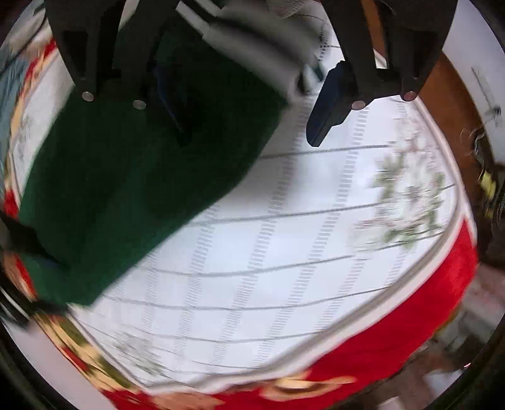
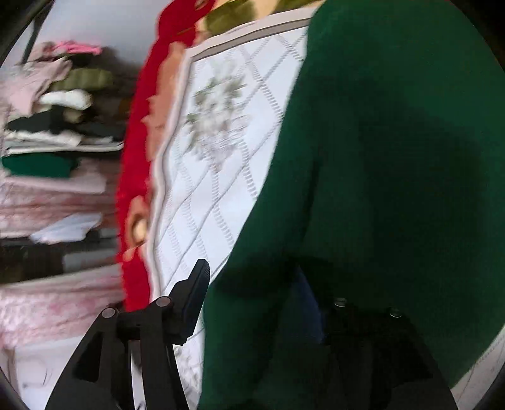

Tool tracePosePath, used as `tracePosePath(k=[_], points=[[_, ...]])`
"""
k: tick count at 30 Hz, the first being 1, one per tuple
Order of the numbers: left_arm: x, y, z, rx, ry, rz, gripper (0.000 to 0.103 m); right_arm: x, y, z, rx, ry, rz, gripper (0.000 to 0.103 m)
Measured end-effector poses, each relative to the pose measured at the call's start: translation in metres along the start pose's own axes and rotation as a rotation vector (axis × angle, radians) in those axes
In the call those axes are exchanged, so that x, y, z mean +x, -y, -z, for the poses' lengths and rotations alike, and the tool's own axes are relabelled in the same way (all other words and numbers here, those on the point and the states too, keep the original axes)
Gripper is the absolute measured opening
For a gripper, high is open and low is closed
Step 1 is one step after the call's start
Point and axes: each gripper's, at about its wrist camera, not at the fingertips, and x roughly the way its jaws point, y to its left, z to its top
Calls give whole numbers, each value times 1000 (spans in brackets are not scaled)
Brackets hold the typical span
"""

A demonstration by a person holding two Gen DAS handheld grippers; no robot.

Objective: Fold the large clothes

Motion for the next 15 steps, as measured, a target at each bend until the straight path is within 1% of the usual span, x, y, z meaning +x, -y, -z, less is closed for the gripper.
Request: tracePosePath(k=[1,2,3,4,5,7,8,9,10,11,12,13,14,15], points=[[-2,-12,-1,-32,-4,-20,74,-8,3,4,-9,-8,13,58],[-3,-20,0,-58,-4,-27,76,-19,9,10,-22,-3,9,58],[-4,-28,2,-81,1,-36,84,-31,17,16,-27,10,20,58],[-6,-33,6,-100,10,-58,88,-42,25,21,-25,28,36,58],[-6,-36,7,-100,19,-68,89,-59,38,29,-19,59,62,60],[2,-30,8,-48,21,-113,89,-84,63,41,10,119,130,72],[13,-23,7,-5,21,-144,90,-96,78,46,30,149,157,74],[29,-16,7,34,18,-185,91,-111,103,51,72,194,204,75],[40,-12,8,44,1,-203,91,-117,120,54,101,213,235,76],[49,-10,7,35,-12,-198,91,-120,145,57,147,227,254,76],[53,-9,6,25,-6,-197,91,-121,159,57,177,229,258,76],[53,-6,5,31,1,-211,91,-118,184,57,232,227,250,76],[50,-3,4,39,10,-221,91,-113,204,56,280,225,202,76],[46,0,4,47,23,-231,91,-105,223,54,319,226,98,76]])
